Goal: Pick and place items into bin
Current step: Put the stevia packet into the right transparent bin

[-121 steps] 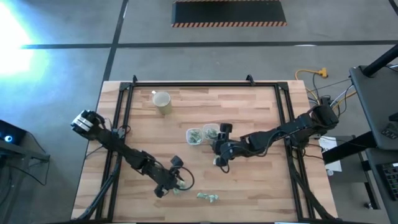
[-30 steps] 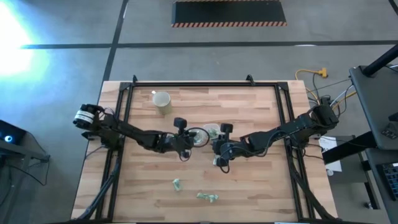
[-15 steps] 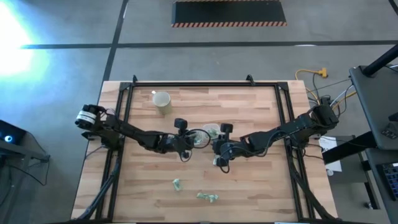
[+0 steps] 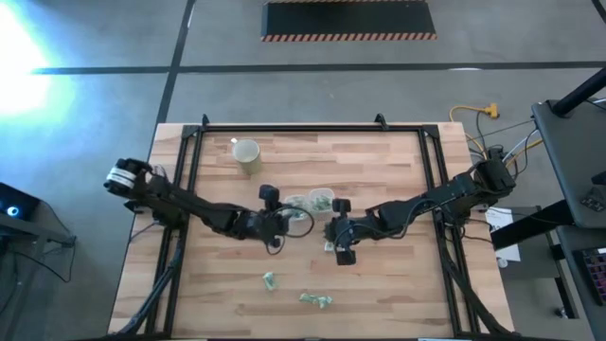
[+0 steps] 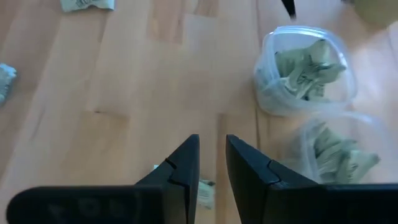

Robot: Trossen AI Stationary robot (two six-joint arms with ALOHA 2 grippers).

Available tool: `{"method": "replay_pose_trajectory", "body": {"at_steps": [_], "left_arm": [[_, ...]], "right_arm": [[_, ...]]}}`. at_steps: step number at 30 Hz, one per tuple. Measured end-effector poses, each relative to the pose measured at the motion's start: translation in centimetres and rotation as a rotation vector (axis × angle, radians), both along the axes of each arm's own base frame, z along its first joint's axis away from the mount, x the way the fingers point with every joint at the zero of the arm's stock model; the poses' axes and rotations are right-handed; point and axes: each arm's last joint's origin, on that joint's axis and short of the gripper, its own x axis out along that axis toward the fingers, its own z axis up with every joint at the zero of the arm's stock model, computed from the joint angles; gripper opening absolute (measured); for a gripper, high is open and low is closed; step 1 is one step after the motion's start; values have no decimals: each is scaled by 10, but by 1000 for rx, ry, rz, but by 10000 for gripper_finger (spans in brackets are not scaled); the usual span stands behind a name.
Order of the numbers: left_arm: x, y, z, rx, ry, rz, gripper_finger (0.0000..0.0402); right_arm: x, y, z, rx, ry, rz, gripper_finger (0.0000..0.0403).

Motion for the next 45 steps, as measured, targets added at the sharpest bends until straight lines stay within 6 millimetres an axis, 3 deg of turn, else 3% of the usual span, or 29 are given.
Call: {"method": "replay_pose_trajectory", "body": {"at_steps": [12, 19, 30, 37, 45], "left_arm": [[-44, -47, 19, -251, 95, -238, 135], [-53, -63, 21, -421, 149, -390, 135], [-55, -65, 18, -476, 180, -392, 135], [-55, -65, 17, -474, 189, -388, 135], [-56, -65, 17, -475, 191, -388, 135]], "right_arm": [[-10, 0, -20, 147, 11, -54, 93], [-16, -2, -33, 187, -9, -86, 128], [-24, 5, -52, 153, -44, -13, 182], [-19, 11, -70, 84, -35, 72, 176], [-19, 10, -73, 78, -26, 73, 169]]}}
